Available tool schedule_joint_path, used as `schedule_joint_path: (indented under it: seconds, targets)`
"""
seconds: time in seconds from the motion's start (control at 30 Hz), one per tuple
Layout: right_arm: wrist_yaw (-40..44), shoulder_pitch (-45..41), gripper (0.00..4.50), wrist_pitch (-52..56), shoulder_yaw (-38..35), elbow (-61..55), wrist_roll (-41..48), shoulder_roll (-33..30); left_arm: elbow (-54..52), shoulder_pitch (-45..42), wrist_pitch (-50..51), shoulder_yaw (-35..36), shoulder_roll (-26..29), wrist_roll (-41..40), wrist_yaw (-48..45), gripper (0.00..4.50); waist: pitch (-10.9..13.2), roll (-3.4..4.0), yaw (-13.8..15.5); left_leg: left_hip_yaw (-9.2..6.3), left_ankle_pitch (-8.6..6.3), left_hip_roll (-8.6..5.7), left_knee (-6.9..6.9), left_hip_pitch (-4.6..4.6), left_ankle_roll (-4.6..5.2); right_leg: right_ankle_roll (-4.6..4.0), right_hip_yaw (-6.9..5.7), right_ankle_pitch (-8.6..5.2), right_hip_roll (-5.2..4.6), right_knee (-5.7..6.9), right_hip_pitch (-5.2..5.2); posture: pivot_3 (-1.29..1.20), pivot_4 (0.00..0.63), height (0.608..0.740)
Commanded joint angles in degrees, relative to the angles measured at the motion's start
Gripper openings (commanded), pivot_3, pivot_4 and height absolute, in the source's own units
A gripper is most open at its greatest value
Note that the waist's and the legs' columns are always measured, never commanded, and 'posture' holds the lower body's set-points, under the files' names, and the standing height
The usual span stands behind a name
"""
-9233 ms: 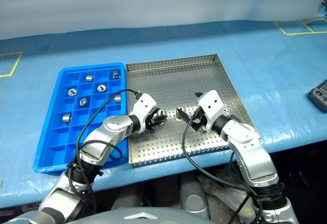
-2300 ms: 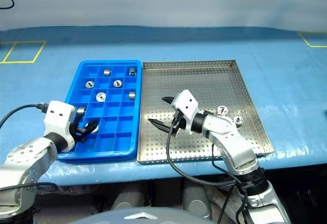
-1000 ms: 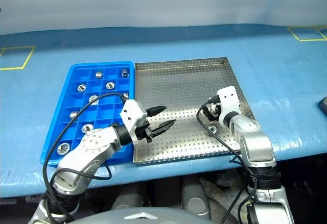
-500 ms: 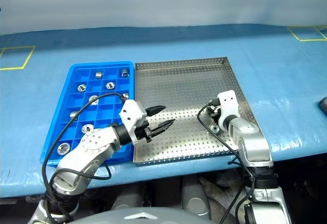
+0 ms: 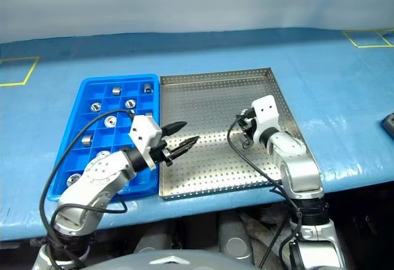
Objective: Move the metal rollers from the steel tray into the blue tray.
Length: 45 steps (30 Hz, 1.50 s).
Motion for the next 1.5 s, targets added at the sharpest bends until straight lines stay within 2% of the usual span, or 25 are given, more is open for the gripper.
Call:
schedule_joint_path:
  seconds: [0.03, 0.27, 0.53, 0.83, 0.97, 1.23, 1.33, 1.5]
  targets:
    - [1.86, -3.17, 1.76, -1.82, 2.35, -4.3, 1.15, 0.94, -3.53, 1.75, -0.62, 4.78, 1.38, -1.39, 0.55, 2.76, 0.0, 0.01, 0.11, 0.0, 0.0, 0.0, 0.0, 0.0, -0.01, 0.0, 0.0, 0.0, 0.0, 0.0, 0.0, -0.14, 0.15, 0.74]
    - [3.71, -5.44, 1.76, -3.18, 3.87, -2.88, 1.54, 1.77, -5.88, 4.4, -0.35, 7.09, 2.03, -1.89, 2.2, 2.76, 0.01, 0.0, 1.94, -0.02, 0.07, -0.08, 0.0, -0.02, -0.13, 0.0, -0.06, 0.0, -0.15, -0.04, 0.02, -0.1, 0.15, 0.74]
    - [5.69, -6.33, 1.76, -3.52, 5.25, -2.6, 1.93, 1.83, -7.96, 6.32, 0.21, 11.11, 3.83, -3.05, 2.95, 2.76, 0.02, 0.02, 1.9, -0.04, 0.11, -0.05, -0.06, -0.02, -0.21, -0.09, -0.08, -0.05, -0.13, -0.02, -0.01, -0.09, 0.15, 0.74]
    - [6.45, -6.37, 1.76, -3.42, 5.81, -3.07, 2.01, 1.3, -8.89, 6.76, 0.28, 11.63, 3.78, -4.06, 3.19, 2.76, 0.02, 0.01, 1.96, -0.05, 0.12, -0.07, -0.06, -0.02, -0.24, -0.19, -0.09, -0.11, -0.13, -0.04, 0.01, -0.09, 0.15, 0.74]
    - [9.24, -8.34, 1.76, -3.48, 8.89, -3.18, 3.61, 3.8, -11.18, 12.34, 0.67, 21.15, 6.54, -5.82, 3.15, 2.76, 0.04, 0.01, 1.17, 0.01, 0.11, 0.05, -0.1, -0.01, -0.26, -0.19, -0.02, -0.1, -0.13, -0.02, -0.06, -0.07, 0.15, 0.74]
    - [15.41, -14.44, 1.76, -5.46, 16.77, 3.03, 3.8, 9.27, -17.02, 25.95, 2.13, 37.75, 7.62, -8.74, 3.79, 2.76, 0.05, 0.0, 2.86, -0.27, 0.16, 0.12, -0.28, 0.01, -0.37, -0.48, -0.31, -0.27, -0.05, 0.01, -0.08, 0.03, 0.15, 0.74]
    - [17.03, -17.42, 1.76, -7.43, 18.39, 8.0, 3.11, 11.43, -18.57, 30.22, 1.74, 41.21, 6.72, -9.62, 3.84, 2.76, 0.06, -0.01, 3.88, -0.25, 0.23, 0.04, -0.27, 0.01, -0.49, -0.54, -0.3, -0.31, -0.09, -0.03, -0.05, 0.08, 0.15, 0.74]
    - [20.19, -21.25, 1.76, -10.55, 20.61, 15.94, 2.46, 14.99, -21.59, 34.33, 0.94, 40.69, 4.16, -10.24, 4.92, 2.76, 0.04, -0.04, 5.22, -0.32, 0.25, 0.02, -0.27, 0.01, -0.53, -0.58, -0.38, -0.33, -0.1, -0.02, -0.02, 0.12, 0.15, 0.74]
